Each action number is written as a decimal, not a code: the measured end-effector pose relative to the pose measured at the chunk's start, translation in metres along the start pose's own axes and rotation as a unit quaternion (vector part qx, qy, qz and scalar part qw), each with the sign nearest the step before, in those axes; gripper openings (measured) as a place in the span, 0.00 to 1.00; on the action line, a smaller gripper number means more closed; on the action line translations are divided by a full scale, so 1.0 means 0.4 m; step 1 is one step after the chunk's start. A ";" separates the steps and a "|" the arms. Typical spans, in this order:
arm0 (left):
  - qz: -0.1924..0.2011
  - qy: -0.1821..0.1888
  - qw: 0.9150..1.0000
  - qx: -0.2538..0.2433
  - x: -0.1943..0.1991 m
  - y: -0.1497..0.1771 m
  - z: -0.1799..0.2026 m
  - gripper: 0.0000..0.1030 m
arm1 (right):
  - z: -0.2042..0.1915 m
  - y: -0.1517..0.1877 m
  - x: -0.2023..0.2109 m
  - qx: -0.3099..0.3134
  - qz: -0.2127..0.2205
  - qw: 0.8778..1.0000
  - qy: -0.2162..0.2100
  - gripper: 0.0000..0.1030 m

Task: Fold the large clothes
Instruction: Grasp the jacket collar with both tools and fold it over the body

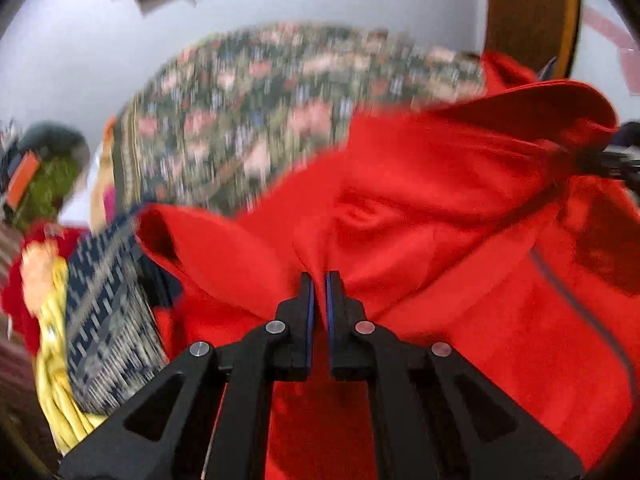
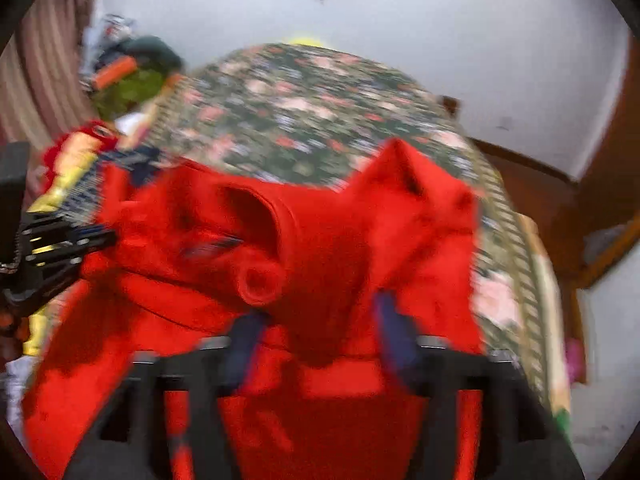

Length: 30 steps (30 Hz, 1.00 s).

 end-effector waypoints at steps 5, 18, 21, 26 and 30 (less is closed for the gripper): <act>-0.011 -0.013 1.000 0.002 -0.028 0.070 0.011 0.06 | 0.050 0.051 0.048 0.011 -0.008 1.000 0.013 0.78; 0.057 0.017 0.995 0.078 0.178 0.022 -0.090 0.59 | 0.111 -0.061 0.155 -0.097 0.028 0.992 -0.080 0.79; 0.082 0.008 0.991 0.109 0.201 -0.049 -0.123 0.71 | 0.086 -0.099 0.108 -0.104 0.023 0.991 -0.078 0.82; 0.079 -0.005 0.991 0.109 0.143 -0.126 -0.111 0.85 | 0.050 -0.088 -0.036 -0.116 -0.039 0.990 -0.073 0.82; 0.028 0.017 0.996 0.085 0.043 -0.096 -0.049 0.86 | 0.051 -0.023 -0.124 -0.094 -0.096 0.990 -0.051 0.82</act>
Point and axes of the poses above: each gripper's, at about its wrist camera, not at the fingertips, and x roughly against the way its jaws point, z to its right, y to its underside, the point moved 7 cm from there along -x, roughly the way its jaws point, and after that the axes turned 6 degrees about z, right-handed, at the moved point
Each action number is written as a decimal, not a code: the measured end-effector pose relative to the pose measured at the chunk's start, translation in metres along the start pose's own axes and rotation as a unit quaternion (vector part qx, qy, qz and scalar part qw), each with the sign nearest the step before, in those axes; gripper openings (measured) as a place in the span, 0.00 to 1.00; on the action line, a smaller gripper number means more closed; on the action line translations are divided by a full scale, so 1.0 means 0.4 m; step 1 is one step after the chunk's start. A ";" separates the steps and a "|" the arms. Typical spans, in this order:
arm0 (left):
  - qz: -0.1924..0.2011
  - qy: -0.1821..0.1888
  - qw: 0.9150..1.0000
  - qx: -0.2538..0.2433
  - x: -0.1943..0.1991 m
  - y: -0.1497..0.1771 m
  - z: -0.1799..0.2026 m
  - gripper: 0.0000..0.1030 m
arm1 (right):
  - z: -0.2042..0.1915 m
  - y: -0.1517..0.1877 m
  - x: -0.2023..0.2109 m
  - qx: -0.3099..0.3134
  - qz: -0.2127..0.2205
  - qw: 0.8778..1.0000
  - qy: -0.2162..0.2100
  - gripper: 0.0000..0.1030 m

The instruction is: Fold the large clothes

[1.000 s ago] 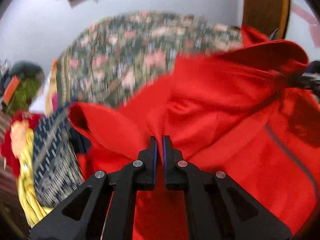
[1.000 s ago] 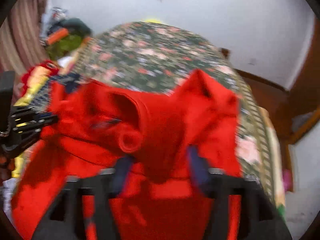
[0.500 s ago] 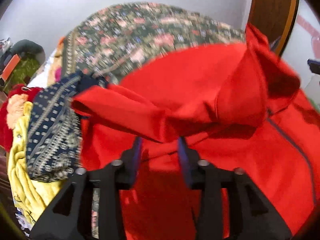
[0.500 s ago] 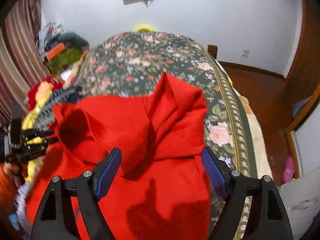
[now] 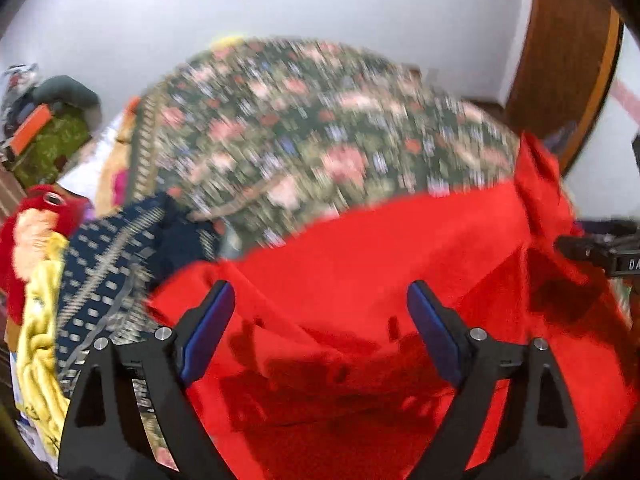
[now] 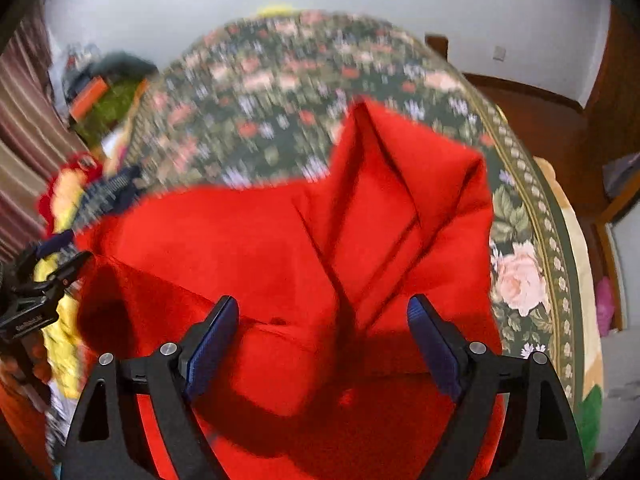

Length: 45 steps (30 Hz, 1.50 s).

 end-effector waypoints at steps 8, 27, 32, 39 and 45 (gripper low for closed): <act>-0.034 -0.015 0.997 -0.067 -0.032 0.196 0.007 0.93 | 0.084 0.104 0.005 0.111 -0.027 0.991 0.076 0.82; 0.015 -0.074 0.997 -0.002 0.100 0.128 -0.124 0.98 | 0.119 -0.016 0.139 0.012 0.053 0.998 0.023 0.84; 0.024 -0.072 0.997 -0.016 0.032 0.046 -0.087 0.98 | 0.092 -0.103 0.019 -0.007 0.043 0.999 0.030 0.84; -0.015 -0.107 0.994 -0.029 -0.100 0.124 -0.085 0.99 | 0.262 -0.070 -0.084 -0.057 0.012 0.995 0.080 0.85; -0.025 -0.089 0.995 0.031 -0.101 0.165 -0.139 1.00 | 0.371 0.008 -0.027 -0.103 0.024 0.993 0.049 0.94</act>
Point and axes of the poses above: each gripper's, at about its wrist camera, not at the fingertips, and x roughly against the way its jaws point, z to its right, y to its underside, the point moved 7 cm from there along -x, roughly the way its jaws point, and after that the axes turned 6 degrees about z, right-handed, at the moved point
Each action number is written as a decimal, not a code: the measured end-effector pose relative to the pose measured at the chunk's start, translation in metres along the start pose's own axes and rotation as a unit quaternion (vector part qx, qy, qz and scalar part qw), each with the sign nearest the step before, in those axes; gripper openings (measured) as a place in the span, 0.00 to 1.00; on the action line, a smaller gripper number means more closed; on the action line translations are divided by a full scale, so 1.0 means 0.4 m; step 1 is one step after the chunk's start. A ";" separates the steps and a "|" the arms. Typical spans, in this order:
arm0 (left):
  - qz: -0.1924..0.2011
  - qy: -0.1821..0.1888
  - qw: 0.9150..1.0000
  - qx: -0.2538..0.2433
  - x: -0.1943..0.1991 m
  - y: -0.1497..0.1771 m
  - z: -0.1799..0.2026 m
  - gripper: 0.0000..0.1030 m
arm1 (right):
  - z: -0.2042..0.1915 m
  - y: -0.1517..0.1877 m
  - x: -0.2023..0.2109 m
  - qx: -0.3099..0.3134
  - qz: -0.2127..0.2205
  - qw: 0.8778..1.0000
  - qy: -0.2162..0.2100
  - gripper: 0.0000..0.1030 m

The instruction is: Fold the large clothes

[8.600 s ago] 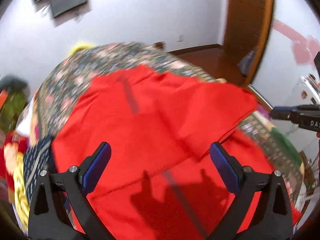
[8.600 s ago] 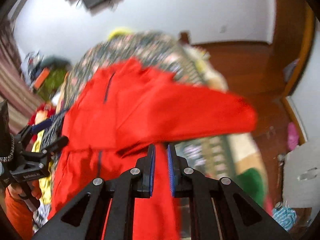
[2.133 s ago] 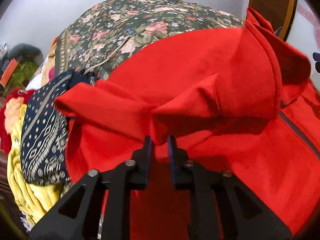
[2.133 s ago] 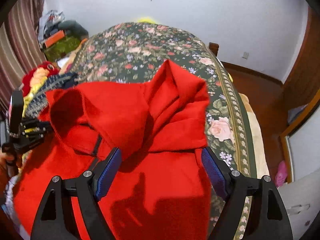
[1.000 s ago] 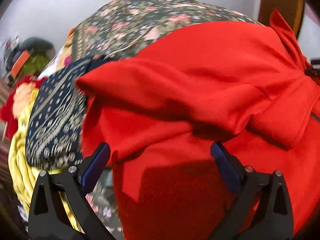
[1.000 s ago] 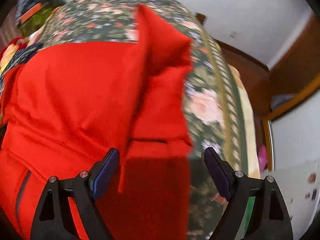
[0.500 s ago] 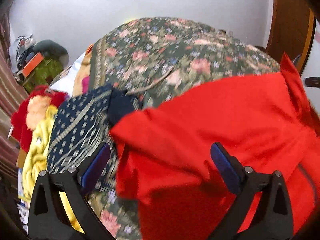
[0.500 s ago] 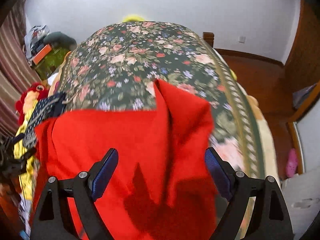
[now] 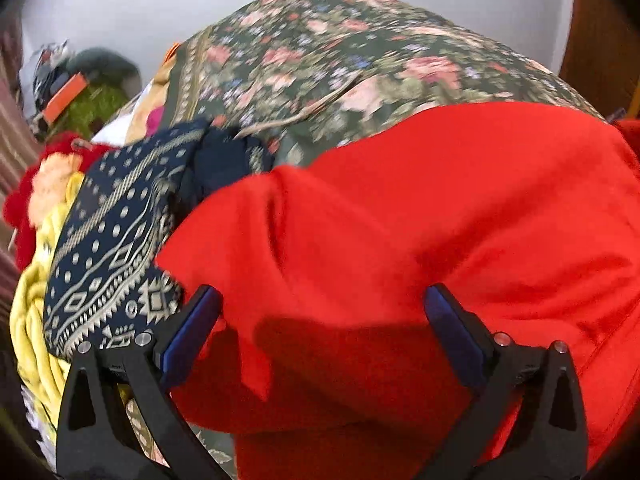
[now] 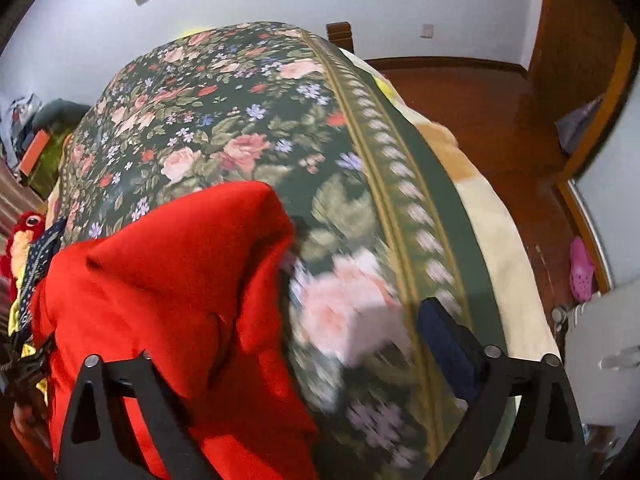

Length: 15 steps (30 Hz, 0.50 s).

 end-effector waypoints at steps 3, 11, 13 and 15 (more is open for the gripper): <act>-0.007 0.004 1.000 0.020 0.004 0.020 -0.022 1.00 | 0.014 0.019 0.032 -0.005 0.009 1.000 0.008 0.94; -0.017 -0.015 1.000 0.017 0.012 0.047 -0.041 1.00 | 0.082 0.043 0.124 -0.003 0.040 0.998 0.054 0.93; -0.017 -0.022 1.000 0.006 0.013 0.051 -0.043 1.00 | 0.120 0.038 0.157 0.008 0.050 0.993 0.104 0.93; -0.027 -0.027 0.999 0.010 0.018 0.053 -0.055 1.00 | 0.154 0.036 0.191 0.005 0.054 0.990 0.132 0.93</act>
Point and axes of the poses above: each gripper's, at about its wrist camera, not at the fingertips, and x roughly against the way its jaws point, z to its right, y to its underside, the point moved 7 cm from there along -x, roughly the way its jaws point, and after that the axes turned 6 degrees about z, right-handed, at the moved point
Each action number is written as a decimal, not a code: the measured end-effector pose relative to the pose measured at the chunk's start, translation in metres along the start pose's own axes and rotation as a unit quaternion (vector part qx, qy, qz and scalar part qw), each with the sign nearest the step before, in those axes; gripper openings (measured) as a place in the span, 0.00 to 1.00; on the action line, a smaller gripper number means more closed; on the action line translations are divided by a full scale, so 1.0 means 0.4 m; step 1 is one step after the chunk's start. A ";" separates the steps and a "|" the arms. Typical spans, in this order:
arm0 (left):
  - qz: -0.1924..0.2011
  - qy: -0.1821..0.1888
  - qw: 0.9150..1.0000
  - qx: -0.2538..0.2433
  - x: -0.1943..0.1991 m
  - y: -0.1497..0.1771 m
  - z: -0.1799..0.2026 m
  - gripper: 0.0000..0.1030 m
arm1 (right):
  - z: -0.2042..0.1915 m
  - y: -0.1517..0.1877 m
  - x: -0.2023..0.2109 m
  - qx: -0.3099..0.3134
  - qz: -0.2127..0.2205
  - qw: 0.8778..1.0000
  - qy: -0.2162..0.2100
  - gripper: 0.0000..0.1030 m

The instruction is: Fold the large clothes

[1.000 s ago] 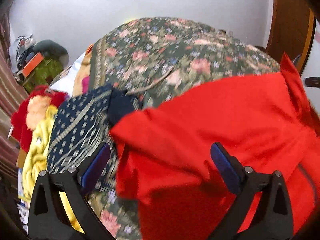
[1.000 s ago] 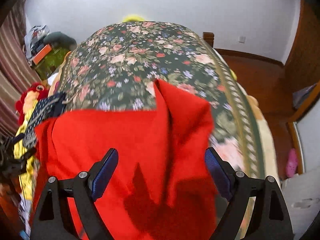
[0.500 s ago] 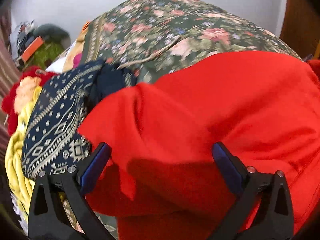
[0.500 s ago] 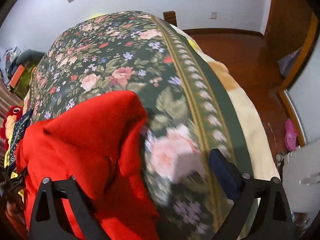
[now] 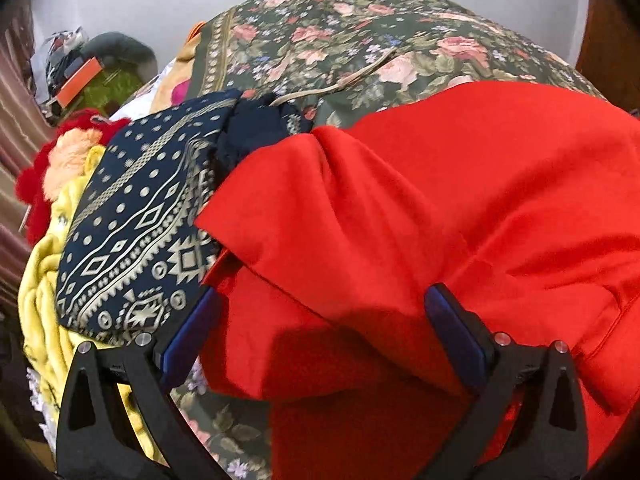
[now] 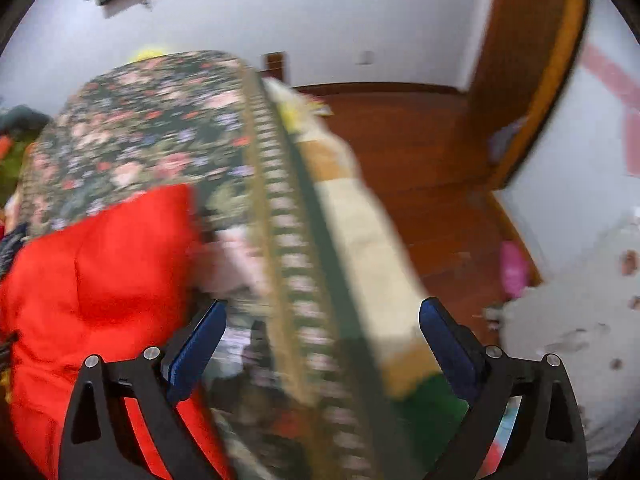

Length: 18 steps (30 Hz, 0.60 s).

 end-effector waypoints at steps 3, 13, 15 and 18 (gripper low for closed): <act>-0.004 0.006 1.000 0.001 0.033 0.003 -0.010 1.00 | 0.014 0.005 0.064 -0.011 -0.004 0.998 -0.058 0.93; 0.063 0.042 0.997 -0.018 0.307 0.018 -0.058 1.00 | -0.086 0.071 0.310 0.010 0.020 0.986 -0.168 0.94; 0.070 0.051 0.996 -0.012 0.353 0.036 -0.081 1.00 | -0.106 0.097 0.348 0.027 0.023 0.985 -0.169 0.94; 0.064 0.067 0.996 0.009 0.392 0.080 -0.121 1.00 | -0.125 0.156 0.396 0.060 0.024 0.983 -0.170 0.94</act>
Point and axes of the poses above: each gripper's, at about its wrist camera, not at the fingertips, and x roughly against the way its jaws point, z to its right, y to its underside, the point moved 7 cm from there along -x, roughly the way its jaws point, and after that the axes turned 6 degrees about z, right-handed, at the moved point
